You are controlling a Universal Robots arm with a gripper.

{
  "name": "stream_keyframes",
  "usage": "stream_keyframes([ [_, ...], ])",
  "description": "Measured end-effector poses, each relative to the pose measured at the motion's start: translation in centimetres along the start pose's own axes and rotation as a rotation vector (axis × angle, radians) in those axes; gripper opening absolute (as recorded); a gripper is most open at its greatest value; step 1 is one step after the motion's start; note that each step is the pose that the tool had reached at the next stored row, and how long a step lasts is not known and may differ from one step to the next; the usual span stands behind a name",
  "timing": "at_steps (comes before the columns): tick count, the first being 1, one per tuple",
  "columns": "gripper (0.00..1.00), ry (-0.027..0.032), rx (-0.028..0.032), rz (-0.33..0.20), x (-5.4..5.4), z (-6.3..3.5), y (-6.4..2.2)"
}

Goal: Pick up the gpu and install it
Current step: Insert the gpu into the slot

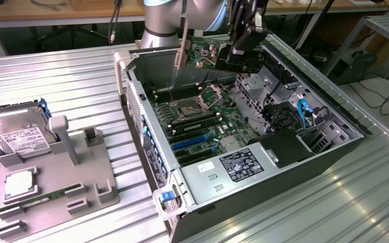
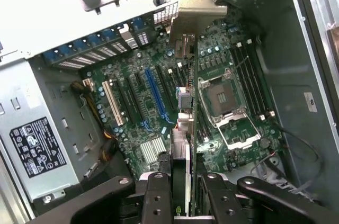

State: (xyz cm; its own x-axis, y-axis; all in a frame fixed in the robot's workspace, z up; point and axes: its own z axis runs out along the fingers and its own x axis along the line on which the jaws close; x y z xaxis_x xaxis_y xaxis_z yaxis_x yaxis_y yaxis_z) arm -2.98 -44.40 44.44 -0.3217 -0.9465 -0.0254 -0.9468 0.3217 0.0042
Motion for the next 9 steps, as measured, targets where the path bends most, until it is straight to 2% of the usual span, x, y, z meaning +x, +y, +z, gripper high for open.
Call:
stream_keyframes([
  [9, 0.27, 0.0007, -0.0042, -0.166, 0.0, 0.01, 0.0],
])
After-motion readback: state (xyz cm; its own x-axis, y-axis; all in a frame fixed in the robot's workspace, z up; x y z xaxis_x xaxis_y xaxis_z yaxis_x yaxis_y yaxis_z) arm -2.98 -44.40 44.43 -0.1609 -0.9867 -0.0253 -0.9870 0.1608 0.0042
